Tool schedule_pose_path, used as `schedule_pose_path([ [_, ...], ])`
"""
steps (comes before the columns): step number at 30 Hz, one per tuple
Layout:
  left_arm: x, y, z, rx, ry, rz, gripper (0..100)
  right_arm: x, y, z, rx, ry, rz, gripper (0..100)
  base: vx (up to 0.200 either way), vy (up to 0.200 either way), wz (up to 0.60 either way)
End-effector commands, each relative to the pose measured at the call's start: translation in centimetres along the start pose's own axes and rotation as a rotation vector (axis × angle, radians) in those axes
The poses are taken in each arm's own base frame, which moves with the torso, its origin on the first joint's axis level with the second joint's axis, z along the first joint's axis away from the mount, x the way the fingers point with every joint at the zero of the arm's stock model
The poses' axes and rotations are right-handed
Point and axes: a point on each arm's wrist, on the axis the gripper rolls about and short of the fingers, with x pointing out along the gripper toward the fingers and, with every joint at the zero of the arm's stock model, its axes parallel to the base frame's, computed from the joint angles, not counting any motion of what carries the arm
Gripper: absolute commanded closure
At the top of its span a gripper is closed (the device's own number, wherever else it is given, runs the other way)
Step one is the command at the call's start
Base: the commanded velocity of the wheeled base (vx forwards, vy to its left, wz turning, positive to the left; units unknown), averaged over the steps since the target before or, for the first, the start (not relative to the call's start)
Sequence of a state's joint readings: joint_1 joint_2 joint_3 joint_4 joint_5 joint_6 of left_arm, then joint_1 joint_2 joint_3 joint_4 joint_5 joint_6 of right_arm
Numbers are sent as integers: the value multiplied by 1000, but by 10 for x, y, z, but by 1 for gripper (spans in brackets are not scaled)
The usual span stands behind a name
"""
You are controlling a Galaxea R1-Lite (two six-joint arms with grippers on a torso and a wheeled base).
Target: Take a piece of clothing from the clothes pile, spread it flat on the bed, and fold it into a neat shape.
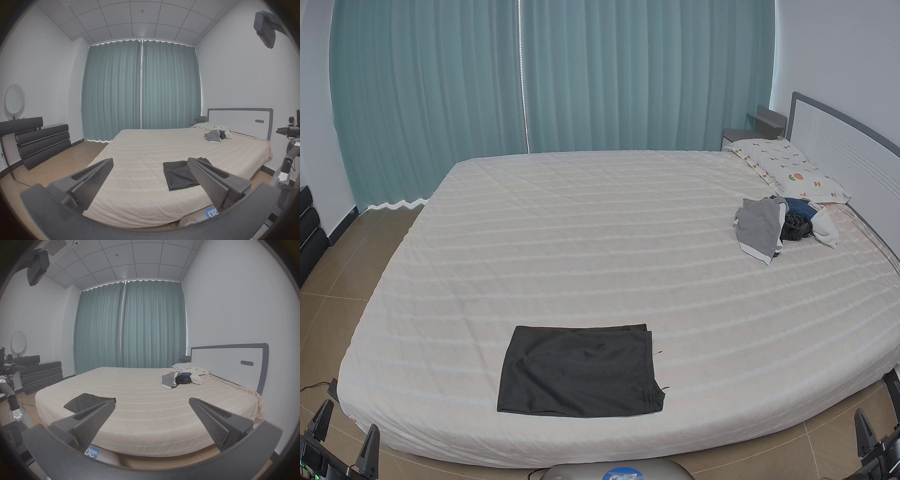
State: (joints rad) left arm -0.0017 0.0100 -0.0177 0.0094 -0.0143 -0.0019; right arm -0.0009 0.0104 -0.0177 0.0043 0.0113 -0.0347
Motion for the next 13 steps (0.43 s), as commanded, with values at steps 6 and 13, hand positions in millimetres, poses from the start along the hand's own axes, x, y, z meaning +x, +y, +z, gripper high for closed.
schedule_pose_path([
  [6,2,0,-4,8,21,-4,0,1,0,-5,32,6,2,0,0,0,0],
  [13,2,0,-4,6,21,-6,0,1,0,-5,30,5,0,0,0,0,0],
])
